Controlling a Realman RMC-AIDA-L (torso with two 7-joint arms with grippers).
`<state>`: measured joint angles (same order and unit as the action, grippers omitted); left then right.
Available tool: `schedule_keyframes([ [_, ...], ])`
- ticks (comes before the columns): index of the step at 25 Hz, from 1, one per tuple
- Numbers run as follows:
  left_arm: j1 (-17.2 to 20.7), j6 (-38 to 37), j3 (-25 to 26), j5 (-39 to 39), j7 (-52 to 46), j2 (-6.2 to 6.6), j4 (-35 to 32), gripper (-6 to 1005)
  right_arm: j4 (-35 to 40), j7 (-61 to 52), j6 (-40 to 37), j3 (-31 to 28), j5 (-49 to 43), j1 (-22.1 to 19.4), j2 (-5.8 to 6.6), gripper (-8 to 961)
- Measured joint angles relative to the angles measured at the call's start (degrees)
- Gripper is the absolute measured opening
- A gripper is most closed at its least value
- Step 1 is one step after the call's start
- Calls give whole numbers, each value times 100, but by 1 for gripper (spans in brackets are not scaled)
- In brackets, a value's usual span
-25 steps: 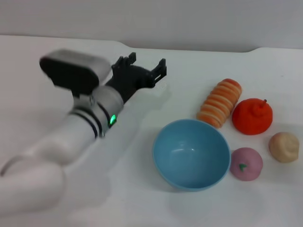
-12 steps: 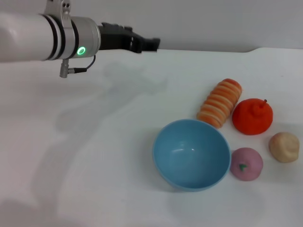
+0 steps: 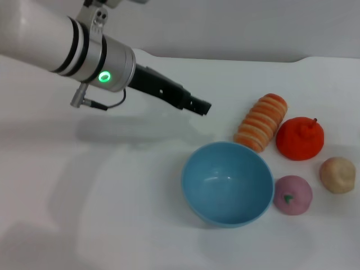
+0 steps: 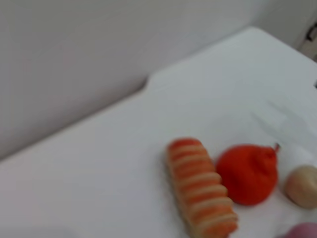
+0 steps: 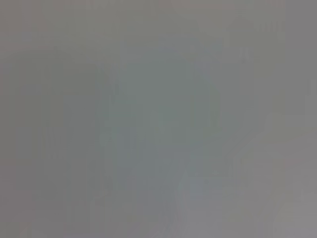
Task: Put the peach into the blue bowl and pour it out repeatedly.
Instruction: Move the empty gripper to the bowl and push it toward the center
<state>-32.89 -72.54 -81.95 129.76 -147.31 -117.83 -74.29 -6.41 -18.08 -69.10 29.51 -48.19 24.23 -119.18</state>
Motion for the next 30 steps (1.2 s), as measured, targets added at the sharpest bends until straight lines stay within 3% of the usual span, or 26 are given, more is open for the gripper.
schedule_keyframes([
  [30,-9,1185,-1378,-469,-66,-58,1964,815,-46,-10,13,29,-7,-6,0,778],
])
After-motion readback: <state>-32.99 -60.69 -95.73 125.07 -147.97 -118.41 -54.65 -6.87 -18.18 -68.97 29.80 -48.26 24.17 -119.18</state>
